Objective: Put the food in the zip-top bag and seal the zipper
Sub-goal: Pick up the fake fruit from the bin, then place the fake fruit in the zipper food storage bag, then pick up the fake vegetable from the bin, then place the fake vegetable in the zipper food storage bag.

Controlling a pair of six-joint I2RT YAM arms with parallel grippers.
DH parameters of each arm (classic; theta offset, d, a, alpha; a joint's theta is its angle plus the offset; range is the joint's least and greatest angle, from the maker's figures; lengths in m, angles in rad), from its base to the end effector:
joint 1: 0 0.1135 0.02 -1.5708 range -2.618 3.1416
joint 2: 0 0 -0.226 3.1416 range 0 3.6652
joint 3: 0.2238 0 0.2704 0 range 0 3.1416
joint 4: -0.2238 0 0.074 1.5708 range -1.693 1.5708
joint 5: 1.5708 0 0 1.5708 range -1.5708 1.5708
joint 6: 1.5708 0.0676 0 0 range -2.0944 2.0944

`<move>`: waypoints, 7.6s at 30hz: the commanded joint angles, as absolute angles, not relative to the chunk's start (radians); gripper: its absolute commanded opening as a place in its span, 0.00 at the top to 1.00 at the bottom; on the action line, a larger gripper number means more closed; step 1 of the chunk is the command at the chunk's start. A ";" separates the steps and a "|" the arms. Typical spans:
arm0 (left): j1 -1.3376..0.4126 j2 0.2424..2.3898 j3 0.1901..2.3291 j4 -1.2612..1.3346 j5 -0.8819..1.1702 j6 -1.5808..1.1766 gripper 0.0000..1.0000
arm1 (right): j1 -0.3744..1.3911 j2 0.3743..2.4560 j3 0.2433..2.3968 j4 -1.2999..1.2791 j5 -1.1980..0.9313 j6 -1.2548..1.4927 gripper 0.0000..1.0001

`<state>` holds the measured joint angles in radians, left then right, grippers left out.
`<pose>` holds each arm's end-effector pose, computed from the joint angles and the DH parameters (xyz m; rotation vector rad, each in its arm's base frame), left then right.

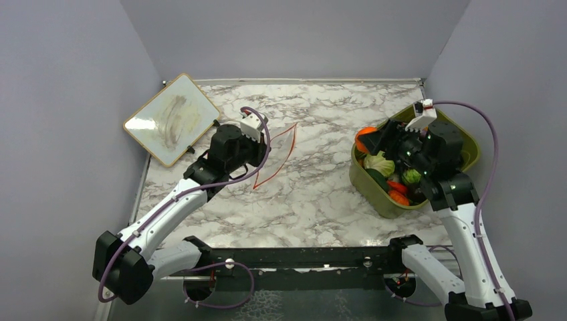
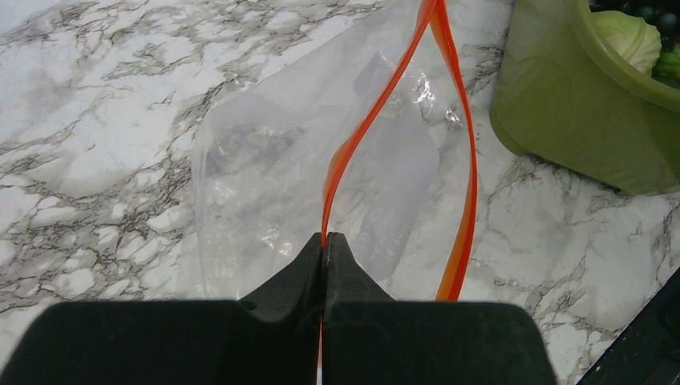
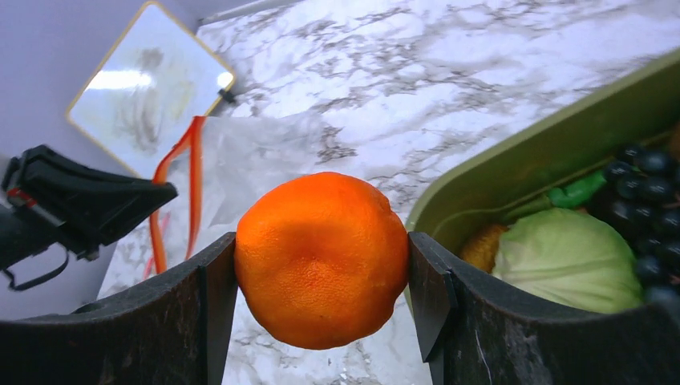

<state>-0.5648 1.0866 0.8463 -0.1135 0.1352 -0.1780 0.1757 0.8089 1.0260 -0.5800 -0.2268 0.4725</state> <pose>0.2632 -0.1776 0.2602 0.4698 1.9155 -0.6224 0.2330 0.0568 0.3428 0.1384 1.9745 0.6466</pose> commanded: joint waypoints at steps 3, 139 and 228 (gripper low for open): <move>-0.565 1.079 0.859 -0.089 0.192 -0.215 1.00 | 0.175 0.814 0.978 -0.395 -0.519 0.470 0.59; -0.565 0.970 0.803 -0.094 0.183 -0.181 1.00 | 0.259 1.231 1.067 -0.924 0.513 0.884 0.06; -0.565 0.979 0.795 -0.088 0.183 -0.187 1.00 | 0.247 0.869 1.041 -0.711 0.418 0.649 0.54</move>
<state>-0.5648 0.9890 0.8089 -0.1062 0.1925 -0.1871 0.2531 0.9123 1.0473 -0.8352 0.5125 0.7658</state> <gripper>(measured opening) 0.013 0.657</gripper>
